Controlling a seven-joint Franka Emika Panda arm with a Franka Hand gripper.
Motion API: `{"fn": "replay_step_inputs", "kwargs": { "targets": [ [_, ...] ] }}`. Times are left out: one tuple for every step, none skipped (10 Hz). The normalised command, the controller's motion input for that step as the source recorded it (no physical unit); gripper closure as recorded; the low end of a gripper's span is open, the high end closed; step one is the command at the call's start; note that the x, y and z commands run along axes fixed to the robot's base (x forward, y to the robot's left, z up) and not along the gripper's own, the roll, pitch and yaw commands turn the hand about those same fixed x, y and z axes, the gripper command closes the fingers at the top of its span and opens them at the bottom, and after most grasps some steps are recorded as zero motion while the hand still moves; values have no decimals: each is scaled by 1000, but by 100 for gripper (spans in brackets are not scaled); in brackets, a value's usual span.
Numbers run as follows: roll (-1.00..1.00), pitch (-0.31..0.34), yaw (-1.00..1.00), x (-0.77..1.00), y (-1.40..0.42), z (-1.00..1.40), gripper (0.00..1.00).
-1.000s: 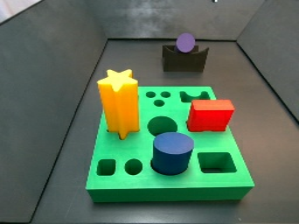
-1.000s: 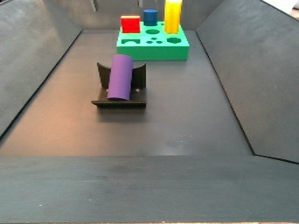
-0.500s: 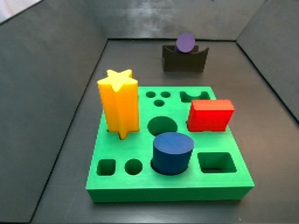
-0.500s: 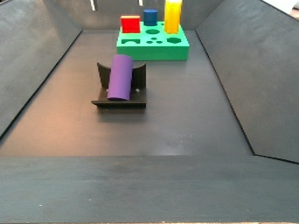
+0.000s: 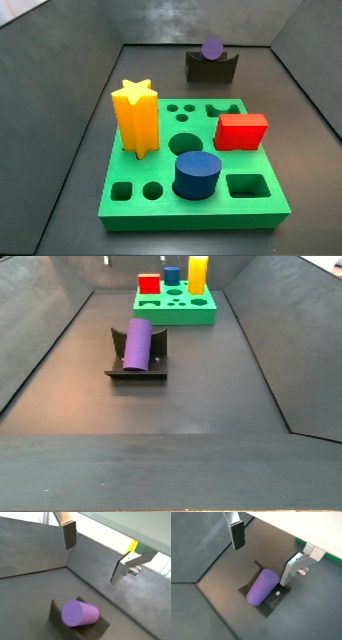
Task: Pick up the round object. Move up. Place the round object on the fixture. Regrasp the round object. Move to above the board. Insert the round object.
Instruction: Regrasp the round object.
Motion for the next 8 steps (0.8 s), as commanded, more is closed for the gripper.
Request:
{"fn": "replay_step_inputs", "kwargs": {
  "targets": [
    [1000, 106, 75, 98, -35, -17, 0],
    [1000, 126, 88, 107, -39, -21, 0],
    [1000, 157, 116, 110, -41, -21, 0],
    [1000, 179, 145, 110, -45, -21, 0],
    [962, 191, 181, 110, -44, -23, 0],
    [778, 174, 199, 112, -45, -25, 0],
    [533, 142, 218, 115, -51, -25, 0],
    [360, 119, 223, 112, -45, -24, 0]
  ]
}}
